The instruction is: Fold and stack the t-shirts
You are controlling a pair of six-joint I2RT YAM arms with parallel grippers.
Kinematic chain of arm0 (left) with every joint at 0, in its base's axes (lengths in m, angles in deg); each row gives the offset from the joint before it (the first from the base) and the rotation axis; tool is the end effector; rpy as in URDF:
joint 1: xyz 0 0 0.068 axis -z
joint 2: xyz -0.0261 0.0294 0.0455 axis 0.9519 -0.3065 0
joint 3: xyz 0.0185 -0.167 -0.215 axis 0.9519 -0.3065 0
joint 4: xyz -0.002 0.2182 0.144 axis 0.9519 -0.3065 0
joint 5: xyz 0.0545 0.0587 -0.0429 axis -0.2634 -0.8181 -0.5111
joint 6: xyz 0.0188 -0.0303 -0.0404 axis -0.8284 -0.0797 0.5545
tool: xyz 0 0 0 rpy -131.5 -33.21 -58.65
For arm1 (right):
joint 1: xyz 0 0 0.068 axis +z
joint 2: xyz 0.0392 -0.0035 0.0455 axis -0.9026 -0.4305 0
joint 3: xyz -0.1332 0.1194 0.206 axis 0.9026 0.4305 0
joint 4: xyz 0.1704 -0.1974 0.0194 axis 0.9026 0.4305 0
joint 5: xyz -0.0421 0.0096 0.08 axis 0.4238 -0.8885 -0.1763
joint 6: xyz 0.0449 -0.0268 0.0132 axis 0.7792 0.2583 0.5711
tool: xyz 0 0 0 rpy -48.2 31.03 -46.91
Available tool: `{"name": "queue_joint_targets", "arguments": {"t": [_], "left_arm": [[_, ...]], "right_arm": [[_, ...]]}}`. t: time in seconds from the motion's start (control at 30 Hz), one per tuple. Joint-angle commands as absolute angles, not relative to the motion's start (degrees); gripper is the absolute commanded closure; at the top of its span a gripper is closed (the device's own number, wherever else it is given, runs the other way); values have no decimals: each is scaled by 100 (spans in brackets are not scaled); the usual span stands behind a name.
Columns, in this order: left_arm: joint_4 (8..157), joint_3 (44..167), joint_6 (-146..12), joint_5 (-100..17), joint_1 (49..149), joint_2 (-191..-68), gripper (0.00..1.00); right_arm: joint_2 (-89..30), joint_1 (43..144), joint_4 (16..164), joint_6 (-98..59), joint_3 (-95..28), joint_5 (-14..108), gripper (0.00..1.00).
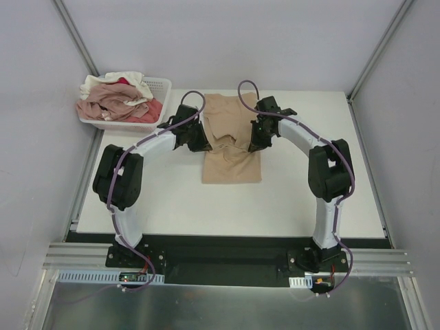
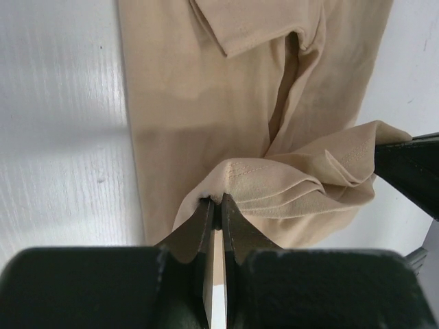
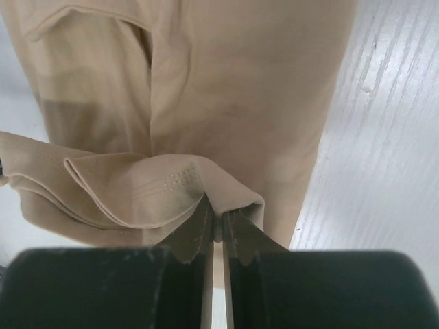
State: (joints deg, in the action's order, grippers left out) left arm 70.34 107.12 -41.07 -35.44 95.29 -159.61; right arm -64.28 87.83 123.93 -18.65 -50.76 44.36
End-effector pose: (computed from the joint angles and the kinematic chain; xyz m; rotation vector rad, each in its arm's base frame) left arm 0.3739 -0.1694 0.2201 -0.1750 2.4058 -0.8145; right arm 0.4029 0.1806 0.2196 -0.4185 2.5785 0.4278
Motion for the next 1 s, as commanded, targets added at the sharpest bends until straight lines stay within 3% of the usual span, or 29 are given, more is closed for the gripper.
{"name": "queue_joint_targets", "arguments": {"t": [0.0, 0.27, 0.37, 0.5, 0.53, 0.6, 0.63, 0.67, 0.7, 0.97], "left_arm": [[7074, 11140, -4248, -3560, 9413, -16252, 100], [7074, 11290, -4266, -3454, 9369, -16569, 100], [7066, 11369, -4284, -3436, 9360, -16613, 92], [7056, 11475, -4319, -3357, 9316, -16439, 54], [7039, 11475, -4345, -3357, 9316, -16359, 40], [7030, 11388, -4389, -3383, 9316, -16044, 24], [7030, 11326, -4398, -3401, 9316, -15920, 1], [7030, 11152, -4407, -3409, 9316, -15780, 1], [7039, 11037, -4398, -3410, 9325, -15500, 1], [7039, 9244, -4073, -3410, 9325, -14188, 1]], "right_arm": [[-6525, 8683, 12224, -1816, -5386, 4434, 93], [-6684, 8630, 12215, -1693, -5403, 4619, 92], [-6728, 8603, 12232, -1570, -5403, 4636, 86], [-6693, 8577, 12355, -1622, -5561, 4690, 70], [-6623, 8560, 12399, -1640, -5631, 4645, 54], [-6500, 8568, 12408, -1692, -5640, 4479, 36], [-6334, 8577, 12391, -1684, -5580, 4435, 29], [-6237, 8577, 12373, -1701, -5518, 4373, 21], [-6122, 8594, 12330, -1701, -5430, 4242, 3], [-4654, 8682, 11496, -1429, -3621, 3925, 3]]}}
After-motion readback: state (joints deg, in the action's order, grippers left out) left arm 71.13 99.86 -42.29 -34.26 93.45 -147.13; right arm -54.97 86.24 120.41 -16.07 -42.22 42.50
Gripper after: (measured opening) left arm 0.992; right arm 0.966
